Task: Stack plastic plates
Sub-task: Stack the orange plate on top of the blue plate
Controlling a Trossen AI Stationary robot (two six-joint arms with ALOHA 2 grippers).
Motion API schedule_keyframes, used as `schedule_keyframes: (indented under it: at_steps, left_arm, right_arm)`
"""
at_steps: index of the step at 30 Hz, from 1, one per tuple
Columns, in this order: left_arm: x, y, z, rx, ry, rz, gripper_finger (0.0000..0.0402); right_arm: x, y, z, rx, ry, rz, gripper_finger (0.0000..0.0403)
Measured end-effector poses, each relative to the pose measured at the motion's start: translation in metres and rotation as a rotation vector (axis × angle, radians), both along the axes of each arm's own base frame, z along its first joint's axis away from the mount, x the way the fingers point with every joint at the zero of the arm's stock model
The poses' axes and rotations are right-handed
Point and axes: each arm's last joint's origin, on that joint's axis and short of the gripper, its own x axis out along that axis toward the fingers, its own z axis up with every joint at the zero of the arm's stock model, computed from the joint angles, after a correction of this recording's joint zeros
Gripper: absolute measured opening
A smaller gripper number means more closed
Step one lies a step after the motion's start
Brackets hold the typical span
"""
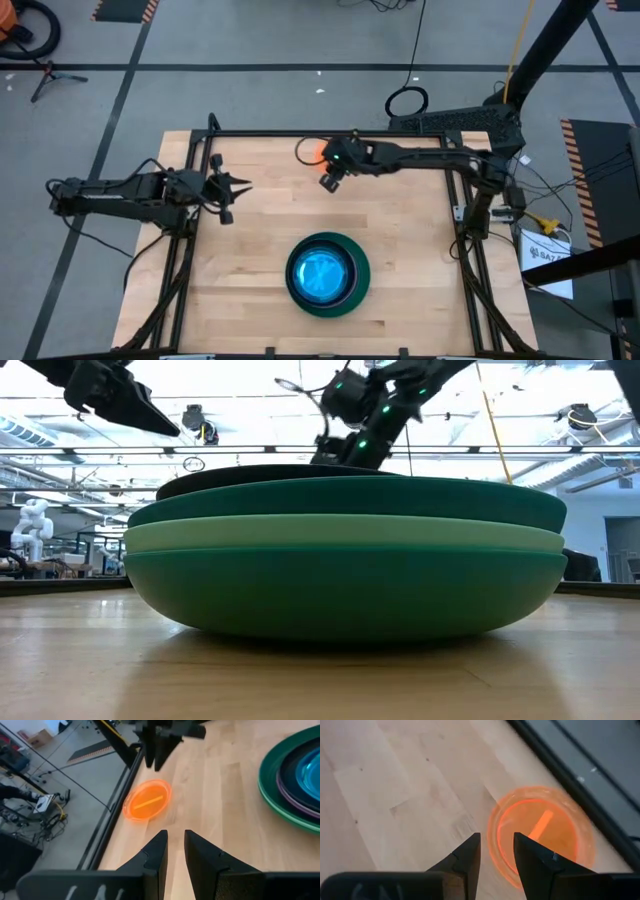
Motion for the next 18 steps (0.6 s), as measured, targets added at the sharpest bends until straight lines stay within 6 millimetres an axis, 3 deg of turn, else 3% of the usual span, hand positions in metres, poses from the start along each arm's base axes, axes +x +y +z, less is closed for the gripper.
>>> schedule_keyframes:
  at_steps: [7,12,18]
  left_arm:
    - [0.0,0.004,0.0,0.004,0.001,0.031,0.0072]
    - [0.0,0.006,0.001,0.005,-0.006,0.042,0.0072]
    - [0.0,0.006,0.001,0.009,-0.004,0.04,0.0072]
  right_arm:
    - [0.025,-0.026,-0.028,0.059,0.063,-0.057,0.0109]
    - [0.029,-0.04,-0.049,0.125,0.131,-0.147,0.0109]
    - [0.031,-0.04,-0.074,0.136,0.242,-0.076,0.0109]
